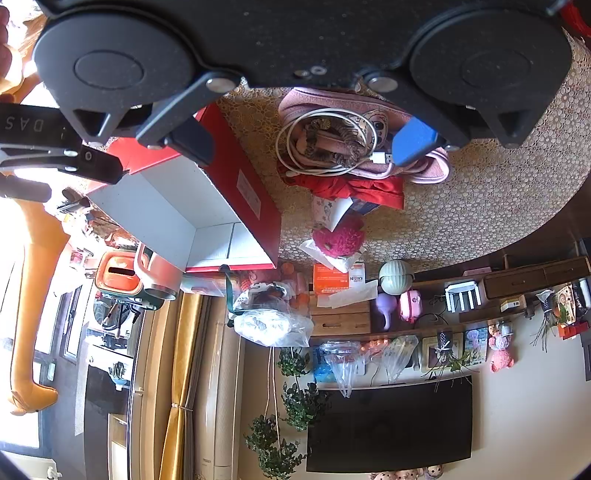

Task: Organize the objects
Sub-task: 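Move the left tool toward the pile of items beside the shoebox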

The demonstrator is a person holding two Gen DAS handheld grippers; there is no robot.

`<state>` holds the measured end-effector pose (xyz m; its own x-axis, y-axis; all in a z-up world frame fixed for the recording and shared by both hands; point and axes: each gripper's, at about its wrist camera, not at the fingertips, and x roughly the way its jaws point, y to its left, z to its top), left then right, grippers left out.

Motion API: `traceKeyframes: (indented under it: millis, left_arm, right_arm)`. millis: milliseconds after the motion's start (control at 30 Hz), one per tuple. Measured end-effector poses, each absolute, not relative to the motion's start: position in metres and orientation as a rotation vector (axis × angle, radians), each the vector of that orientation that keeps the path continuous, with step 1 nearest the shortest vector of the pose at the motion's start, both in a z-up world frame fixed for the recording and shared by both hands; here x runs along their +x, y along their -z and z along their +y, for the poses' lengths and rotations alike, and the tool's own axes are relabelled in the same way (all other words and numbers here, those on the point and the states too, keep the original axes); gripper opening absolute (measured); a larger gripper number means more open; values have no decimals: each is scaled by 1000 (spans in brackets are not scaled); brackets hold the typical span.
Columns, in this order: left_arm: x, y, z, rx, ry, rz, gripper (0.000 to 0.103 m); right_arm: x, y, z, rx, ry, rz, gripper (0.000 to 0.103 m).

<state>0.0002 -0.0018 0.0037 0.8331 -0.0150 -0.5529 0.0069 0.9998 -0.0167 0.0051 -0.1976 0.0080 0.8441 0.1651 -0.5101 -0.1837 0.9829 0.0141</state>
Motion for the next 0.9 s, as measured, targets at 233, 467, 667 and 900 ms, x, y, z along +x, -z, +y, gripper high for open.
traceKeyframes:
  millis: [233,467,667,900]
  left_arm:
    - [1,-4,-2,-13,16,583,102]
    - [1,-4,-2,-15,17,583,102]
    - [2,-3,-2,-15,17,584,102]
    - [2,-2,-1,-14,14,583,102]
  right_arm:
    - [5,-8,-199,-35,-185,535,103]
    - [6,-7,-198,-38,-187,537,103]
    - [6,-8,-199,-41,-190,539,103]
    - [10,-8,-199,-44,-209,543,103]
